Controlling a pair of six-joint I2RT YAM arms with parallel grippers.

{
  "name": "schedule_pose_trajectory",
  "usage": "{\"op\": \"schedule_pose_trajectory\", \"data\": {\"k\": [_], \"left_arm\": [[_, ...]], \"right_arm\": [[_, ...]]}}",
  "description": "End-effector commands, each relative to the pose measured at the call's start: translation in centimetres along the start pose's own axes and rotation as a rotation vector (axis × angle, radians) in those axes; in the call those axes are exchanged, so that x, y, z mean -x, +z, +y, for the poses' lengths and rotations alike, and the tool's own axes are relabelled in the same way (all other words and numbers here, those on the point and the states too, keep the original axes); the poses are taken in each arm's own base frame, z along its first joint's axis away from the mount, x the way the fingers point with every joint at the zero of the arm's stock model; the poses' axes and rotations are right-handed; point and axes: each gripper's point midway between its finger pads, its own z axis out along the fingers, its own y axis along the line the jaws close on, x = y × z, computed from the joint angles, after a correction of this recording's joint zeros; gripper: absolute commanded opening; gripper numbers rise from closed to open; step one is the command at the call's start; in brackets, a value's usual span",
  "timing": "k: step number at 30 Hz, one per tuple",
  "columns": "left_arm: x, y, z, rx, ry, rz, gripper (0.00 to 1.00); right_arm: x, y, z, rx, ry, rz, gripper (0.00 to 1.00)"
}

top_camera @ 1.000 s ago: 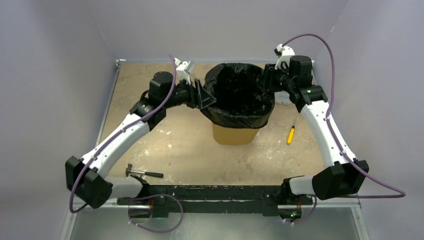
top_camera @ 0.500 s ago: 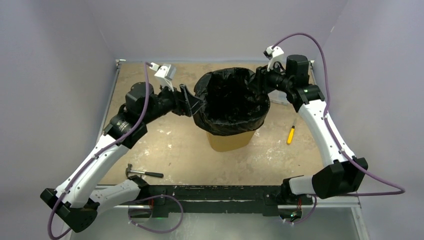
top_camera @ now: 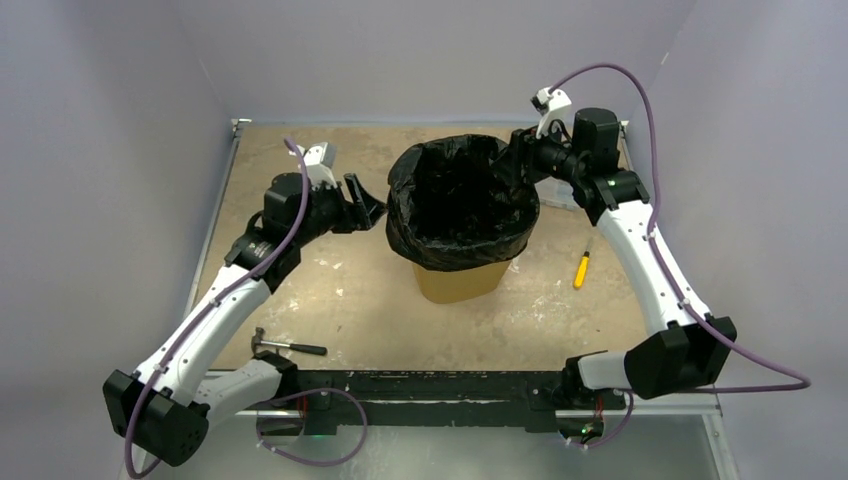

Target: Put the trash bags into the trash bin

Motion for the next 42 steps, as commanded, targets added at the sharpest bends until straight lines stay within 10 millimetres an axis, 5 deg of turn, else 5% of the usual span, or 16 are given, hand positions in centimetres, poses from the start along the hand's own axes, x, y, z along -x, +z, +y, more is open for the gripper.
{"op": "schedule_pose_trajectory", "data": {"k": [1, 12, 16, 20, 30, 42], "left_arm": [[0.6, 0.7, -2.7, -0.167, -0.053, -0.043, 0.64], [-0.4, 3.2, -2.3, -0.193, -0.067, -0.028, 0.52], [-0.8, 4.1, -1.8, -0.180, -0.048, 0.005, 0.28], [-1.8, 4.3, -0.6, -0.142, -0.040, 0.019, 0.16], [-5.0, 5.9, 0.4, -0.187, -0.065, 0.045, 0.00], [-7.0, 7.3, 2.5, -0.149, -0.061, 0.041, 0.00]], "right_arm": [[2.4, -1.5, 1.2, 0.008, 0.030, -0.094, 0.67], [5.2, -5.6, -2.5, -0.299, 0.127, -0.256, 0.82], [3.5, -7.2, -6.3, -0.464, 0.251, -0.274, 0.81], [0.1, -8.2, -9.5, -0.440, 0.393, -0.246, 0.77], [-6.3, -4.7, -6.7, -0.188, 0.572, -0.142, 0.73], [-10.8, -2.7, -6.8, -0.153, 0.635, -0.038, 0.72]]}}
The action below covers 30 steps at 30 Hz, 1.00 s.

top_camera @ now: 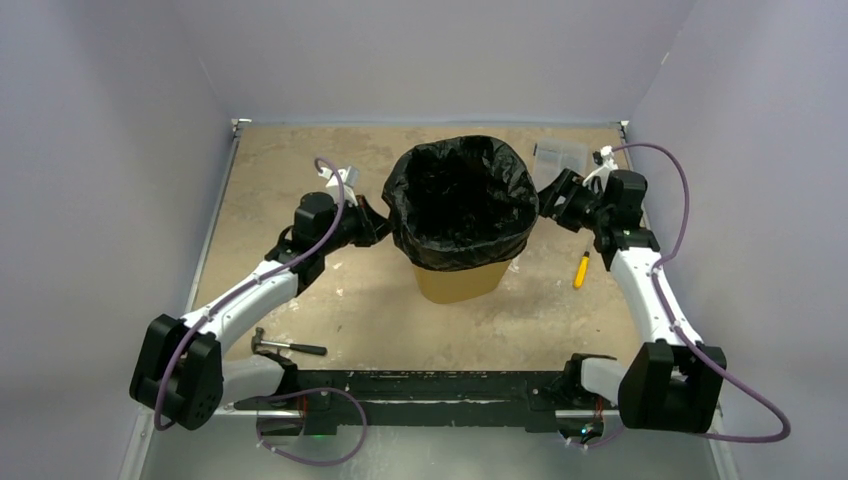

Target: Put the trash bags into the trash bin

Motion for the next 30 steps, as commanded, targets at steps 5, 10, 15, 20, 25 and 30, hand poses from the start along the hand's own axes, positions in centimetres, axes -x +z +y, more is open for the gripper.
{"op": "schedule_pose_trajectory", "data": {"k": [5, 10, 15, 20, 25, 30], "left_arm": [[-0.6, 0.6, 0.8, -0.010, 0.008, -0.015, 0.00], [-0.6, 0.6, 0.2, -0.047, 0.018, -0.007, 0.01], [-1.4, 0.6, -0.5, -0.097, 0.009, 0.021, 0.00], [-2.7, 0.3, 0.1, -0.086, 0.003, 0.063, 0.00], [-4.3, 0.3, 0.6, -0.083, -0.020, 0.109, 0.00], [-4.5, 0.6, 1.0, -0.069, -0.023, 0.119, 0.03]], "right_arm": [[-1.0, 1.7, 0.4, 0.100, 0.000, 0.056, 0.64], [-3.2, 2.9, -0.6, 0.121, 0.015, 0.142, 0.54], [-3.9, 3.4, -0.5, 0.164, 0.020, 0.172, 0.32], [-2.4, 4.0, 0.7, 0.229, 0.010, 0.136, 0.14], [-3.7, 4.6, 0.3, 0.253, 0.012, 0.200, 0.09], [-4.1, 4.9, -0.9, 0.195, 0.015, 0.200, 0.15]]}}
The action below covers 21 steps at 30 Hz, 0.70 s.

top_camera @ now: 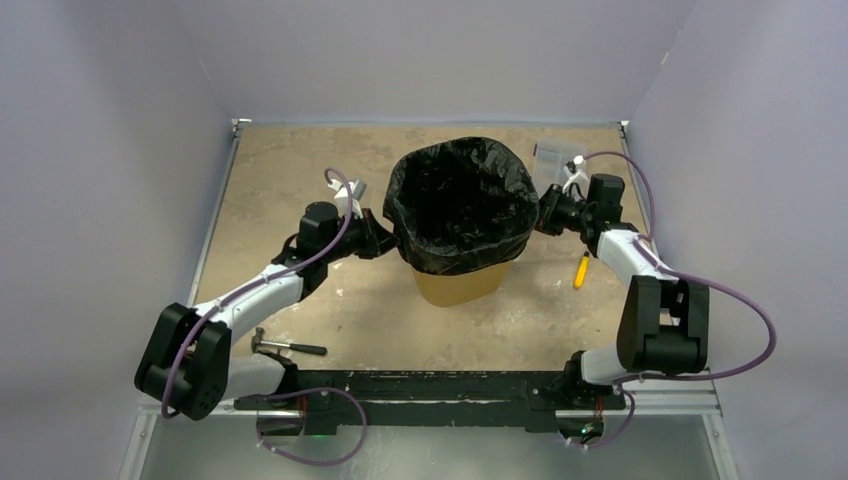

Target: Put the trash bags into the trash bin

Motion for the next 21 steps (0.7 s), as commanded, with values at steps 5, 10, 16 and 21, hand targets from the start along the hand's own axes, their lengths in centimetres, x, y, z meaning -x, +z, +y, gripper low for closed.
{"op": "schedule_pose_trajectory", "data": {"k": [5, 10, 16, 21], "left_arm": [[0.5, -0.4, 0.0, 0.017, -0.001, -0.009, 0.20], [1.6, -1.3, -0.6, 0.033, -0.005, -0.041, 0.30], [2.3, -1.9, -1.3, 0.024, -0.017, -0.070, 0.39], [2.4, -1.4, -1.9, -0.016, -0.026, -0.068, 0.41]], "right_arm": [[2.9, -2.3, 0.1, -0.147, -0.014, -0.165, 0.34], [4.9, -4.6, 1.1, -0.193, 0.026, -0.337, 0.41], [3.4, -5.1, 3.4, -0.061, 0.034, -0.332, 0.44], [1.1, -4.2, 4.5, 0.060, 0.015, -0.227, 0.46]]}}
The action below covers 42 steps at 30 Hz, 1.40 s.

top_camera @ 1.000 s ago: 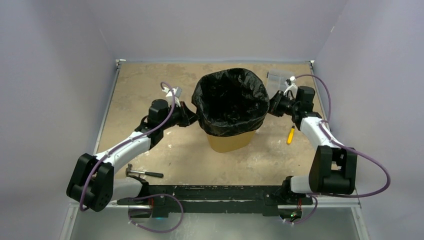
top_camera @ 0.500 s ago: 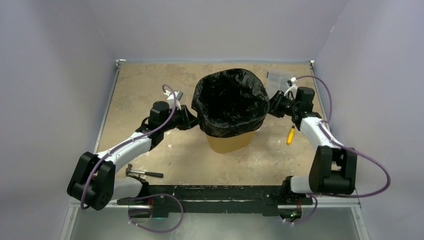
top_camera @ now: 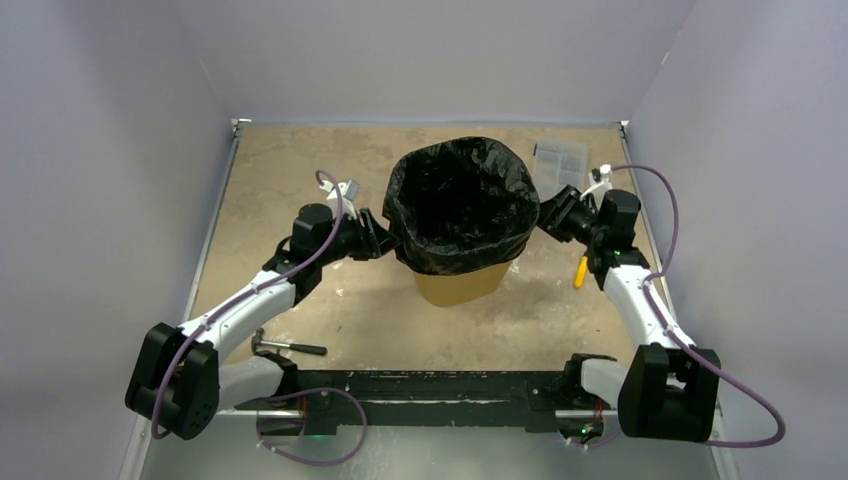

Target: Put the trash bags into the trash bin

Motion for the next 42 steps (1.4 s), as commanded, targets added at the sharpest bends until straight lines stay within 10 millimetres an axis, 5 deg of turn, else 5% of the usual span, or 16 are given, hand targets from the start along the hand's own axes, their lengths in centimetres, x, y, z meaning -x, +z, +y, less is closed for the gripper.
{"op": "schedule_pose_trajectory", "data": {"k": [1, 11, 16, 24, 29, 33, 37, 42], "left_arm": [[1.9, 0.3, -1.6, -0.062, -0.004, -0.045, 0.41], [-0.1, 2.5, -0.2, -0.061, -0.030, 0.038, 0.26], [-0.2, 2.8, -0.1, -0.062, -0.022, 0.044, 0.26], [-1.1, 2.8, 1.0, -0.013, -0.023, 0.076, 0.27], [-1.6, 2.4, 1.7, 0.015, -0.030, 0.066, 0.30], [0.1, 1.6, 1.5, 0.051, -0.019, 0.005, 0.34], [2.9, 0.1, 1.5, 0.131, 0.002, -0.100, 0.43], [5.3, -2.5, 2.3, 0.255, -0.002, -0.211, 0.48]], "right_arm": [[-1.4, 0.0, 1.7, 0.139, -0.011, 0.069, 0.47], [-4.4, 2.0, -1.1, 0.129, -0.029, 0.249, 0.45], [-4.3, 2.0, -1.3, 0.117, -0.037, 0.240, 0.45], [-1.3, 1.3, -0.2, 0.057, -0.076, 0.132, 0.49], [2.2, 0.2, 0.7, -0.024, -0.107, -0.008, 0.52], [5.6, -1.6, 0.5, -0.155, -0.116, -0.166, 0.58], [9.2, -4.2, 2.7, -0.188, -0.160, -0.312, 0.61], [10.6, -6.7, 10.1, 0.068, -0.335, -0.369, 0.64]]}}
